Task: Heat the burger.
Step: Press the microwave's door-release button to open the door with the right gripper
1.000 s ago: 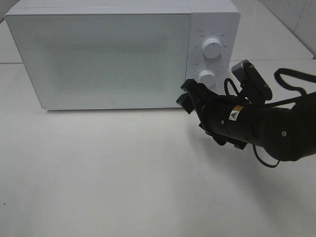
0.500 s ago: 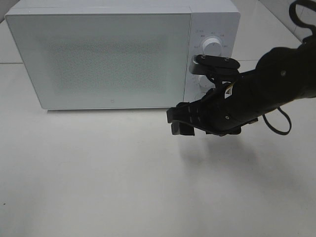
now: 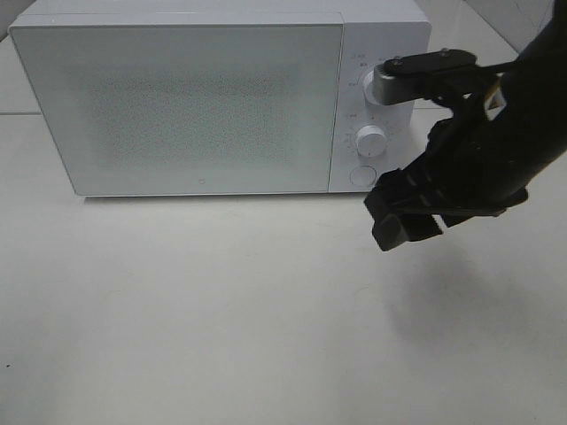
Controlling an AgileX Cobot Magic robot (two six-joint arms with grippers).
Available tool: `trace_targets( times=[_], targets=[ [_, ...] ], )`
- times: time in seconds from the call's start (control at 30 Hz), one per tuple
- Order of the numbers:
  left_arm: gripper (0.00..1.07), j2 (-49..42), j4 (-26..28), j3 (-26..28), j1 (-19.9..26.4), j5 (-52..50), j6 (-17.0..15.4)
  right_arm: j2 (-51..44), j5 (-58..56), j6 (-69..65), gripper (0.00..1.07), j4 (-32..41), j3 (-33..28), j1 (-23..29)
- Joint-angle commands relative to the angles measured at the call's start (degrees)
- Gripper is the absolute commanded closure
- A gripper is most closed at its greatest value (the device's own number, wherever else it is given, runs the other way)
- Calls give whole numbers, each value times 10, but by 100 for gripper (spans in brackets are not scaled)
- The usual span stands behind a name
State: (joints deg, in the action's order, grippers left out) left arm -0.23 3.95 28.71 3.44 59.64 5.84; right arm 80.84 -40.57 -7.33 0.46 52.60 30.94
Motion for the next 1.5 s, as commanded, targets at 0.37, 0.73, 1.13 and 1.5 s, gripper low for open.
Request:
trace_targets(
  times=[0.37, 0.73, 1.13, 1.5],
  targets=[
    [9, -12, 6, -2, 1, -2, -2, -195, -179, 20, 33, -5, -4, 0],
    [9, -12, 6, -2, 1, -2, -2, -392, -201, 18, 33, -25, -79, 0],
    [9, -12, 6, -2, 1, -2, -2, -608, -201, 18, 33, -32, -178, -41],
    [9, -12, 6, -2, 1, -2, -2, -752, -189, 23, 33, -35, -234, -183]
  ],
)
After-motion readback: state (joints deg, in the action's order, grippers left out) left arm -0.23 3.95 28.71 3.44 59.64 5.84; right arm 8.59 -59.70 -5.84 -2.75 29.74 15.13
